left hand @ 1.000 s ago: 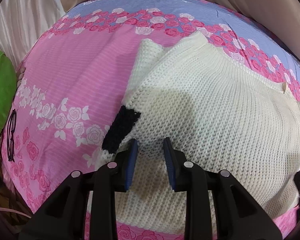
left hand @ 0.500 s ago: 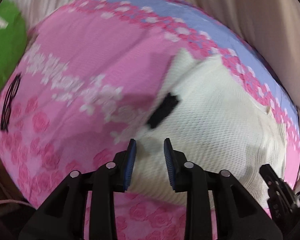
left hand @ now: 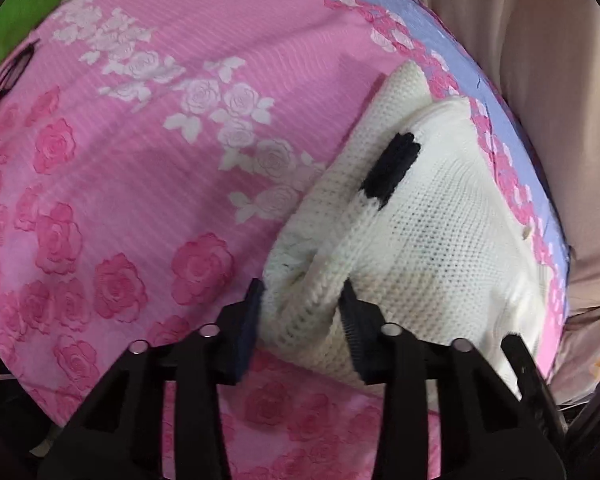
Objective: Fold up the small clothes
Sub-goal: 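Lift the folded sweater edge with the left gripper and lay it down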
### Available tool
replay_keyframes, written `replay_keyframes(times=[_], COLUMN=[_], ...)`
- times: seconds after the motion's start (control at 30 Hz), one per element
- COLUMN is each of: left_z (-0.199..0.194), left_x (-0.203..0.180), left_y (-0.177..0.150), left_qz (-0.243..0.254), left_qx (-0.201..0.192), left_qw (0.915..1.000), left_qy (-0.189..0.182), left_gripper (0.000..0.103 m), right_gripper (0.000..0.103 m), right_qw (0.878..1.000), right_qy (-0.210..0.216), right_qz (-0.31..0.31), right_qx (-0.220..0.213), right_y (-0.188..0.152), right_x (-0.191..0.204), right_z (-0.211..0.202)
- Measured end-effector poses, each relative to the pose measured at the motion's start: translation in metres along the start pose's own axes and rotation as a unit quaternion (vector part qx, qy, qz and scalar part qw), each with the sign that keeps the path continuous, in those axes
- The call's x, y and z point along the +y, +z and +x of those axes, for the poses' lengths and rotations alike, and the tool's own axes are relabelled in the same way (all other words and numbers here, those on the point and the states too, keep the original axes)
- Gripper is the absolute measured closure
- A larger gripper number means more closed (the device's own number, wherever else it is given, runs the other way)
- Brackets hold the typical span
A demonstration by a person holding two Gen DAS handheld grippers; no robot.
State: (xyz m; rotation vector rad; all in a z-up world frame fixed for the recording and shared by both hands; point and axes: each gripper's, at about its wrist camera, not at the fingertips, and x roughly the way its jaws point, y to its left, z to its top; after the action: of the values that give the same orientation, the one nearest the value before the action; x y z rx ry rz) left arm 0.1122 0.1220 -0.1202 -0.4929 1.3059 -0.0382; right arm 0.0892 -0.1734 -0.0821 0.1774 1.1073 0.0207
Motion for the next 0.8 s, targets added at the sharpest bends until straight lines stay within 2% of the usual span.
replay_keyframes(times=[0.1, 0.17, 0.23, 0.27, 0.3, 0.4, 0.47, 0.53, 0.63, 0.7, 0.73, 0.8], left_z=[-0.004, -0.018, -0.039, -0.049, -0.057, -0.087, -0.102, -0.103, -0.082, -0.056, -0.034, -0.006], left_x=[-0.001, -0.007, -0.028, -0.041, -0.053, -0.108, -0.151, -0.189, -0.236, -0.253, -0.258, -0.252], left_y=[0.000, -0.002, -0.007, -0.009, -0.011, -0.024, -0.042, -0.064, -0.100, -0.122, -0.134, -0.150], left_qz=[-0.006, 0.000, 0.030, 0.049, 0.065, 0.141, 0.198, 0.246, 0.316, 0.349, 0.365, 0.374], left_qx=[0.001, -0.014, -0.037, -0.048, -0.057, -0.093, -0.107, -0.103, -0.080, -0.052, -0.029, 0.001], left_qw=[0.9999, 0.9997, 0.9986, 0.9972, 0.9957, 0.9842, 0.9715, 0.9589, 0.9396, 0.9315, 0.9283, 0.9267], left_qy=[-0.010, -0.018, -0.025, -0.029, -0.035, -0.054, -0.075, -0.097, -0.105, -0.088, -0.067, -0.034], left_gripper=[0.085, 0.087, 0.088, 0.088, 0.089, 0.089, 0.089, 0.090, 0.090, 0.089, 0.088, 0.083], right_gripper=[0.093, 0.093, 0.093, 0.094, 0.095, 0.095, 0.095, 0.093, 0.093, 0.092, 0.090, 0.090], right_qw=[1.000, 1.000, 0.999, 0.999, 0.999, 0.999, 0.999, 0.999, 0.997, 0.995, 0.993, 0.990], right_qy=[0.013, 0.011, -0.003, 0.003, 0.007, 0.014, 0.016, 0.016, 0.011, -0.002, -0.007, -0.019], right_qz=[0.013, 0.013, 0.008, 0.012, 0.014, 0.028, 0.036, 0.050, 0.076, 0.097, 0.110, 0.134], right_qx=[-0.019, 0.002, 0.041, 0.047, 0.034, 0.037, 0.019, -0.005, -0.026, -0.033, -0.032, -0.029], right_y=[-0.016, -0.030, -0.041, -0.047, -0.049, -0.047, -0.050, -0.057, -0.073, -0.087, -0.095, -0.110], right_x=[-0.005, -0.009, -0.012, -0.016, -0.018, -0.022, -0.029, -0.044, -0.069, -0.091, -0.103, -0.123], right_z=[-0.026, -0.020, 0.001, 0.009, 0.007, -0.004, -0.022, -0.046, -0.077, -0.093, -0.099, -0.108])
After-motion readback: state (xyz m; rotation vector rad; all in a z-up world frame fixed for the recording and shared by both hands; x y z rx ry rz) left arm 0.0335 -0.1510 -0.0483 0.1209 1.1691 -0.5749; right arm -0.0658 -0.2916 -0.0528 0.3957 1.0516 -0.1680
